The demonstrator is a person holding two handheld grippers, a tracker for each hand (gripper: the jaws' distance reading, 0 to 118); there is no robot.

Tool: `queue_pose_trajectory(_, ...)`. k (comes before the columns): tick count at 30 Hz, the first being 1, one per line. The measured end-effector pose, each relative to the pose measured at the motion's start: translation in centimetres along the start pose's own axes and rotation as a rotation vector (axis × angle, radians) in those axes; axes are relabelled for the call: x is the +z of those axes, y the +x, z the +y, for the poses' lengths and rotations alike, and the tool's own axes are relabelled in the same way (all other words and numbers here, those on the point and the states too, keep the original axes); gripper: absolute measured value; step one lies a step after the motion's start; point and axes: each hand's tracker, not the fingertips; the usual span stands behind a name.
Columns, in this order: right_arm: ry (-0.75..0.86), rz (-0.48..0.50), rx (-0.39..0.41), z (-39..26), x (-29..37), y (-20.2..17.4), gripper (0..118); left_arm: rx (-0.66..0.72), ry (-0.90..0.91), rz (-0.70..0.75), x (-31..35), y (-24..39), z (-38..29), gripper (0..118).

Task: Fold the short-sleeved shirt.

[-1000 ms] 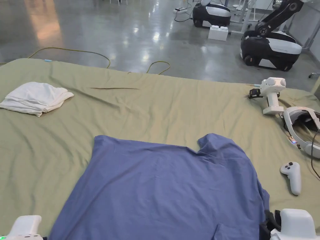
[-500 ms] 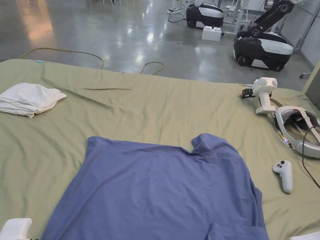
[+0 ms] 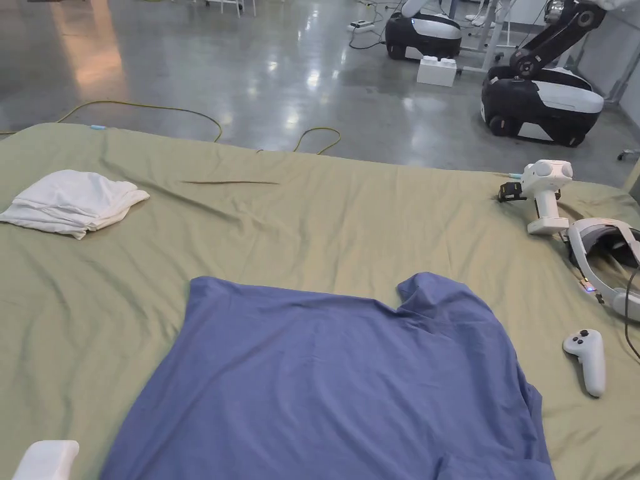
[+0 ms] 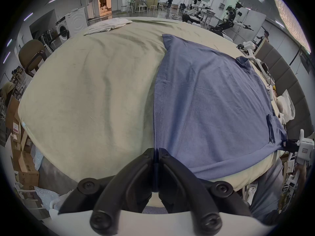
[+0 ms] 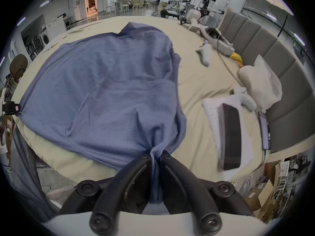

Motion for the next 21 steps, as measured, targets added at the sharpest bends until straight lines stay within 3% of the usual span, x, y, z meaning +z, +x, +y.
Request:
queue_pose_trajectory(11, 0.153, 0.006, -0.014, 5.5, 2.9, -0.3, 7, 0.023, 0.13, -0.062, 1.7, 1.3, 4.1, 6)
queue_pose_trajectory(21, 0.184, 0.002, -0.074, 13.7, -2.0, 1.4, 7, 0.025, 0.191, -0.057, -0.7, 1.8, 14.3, 6)
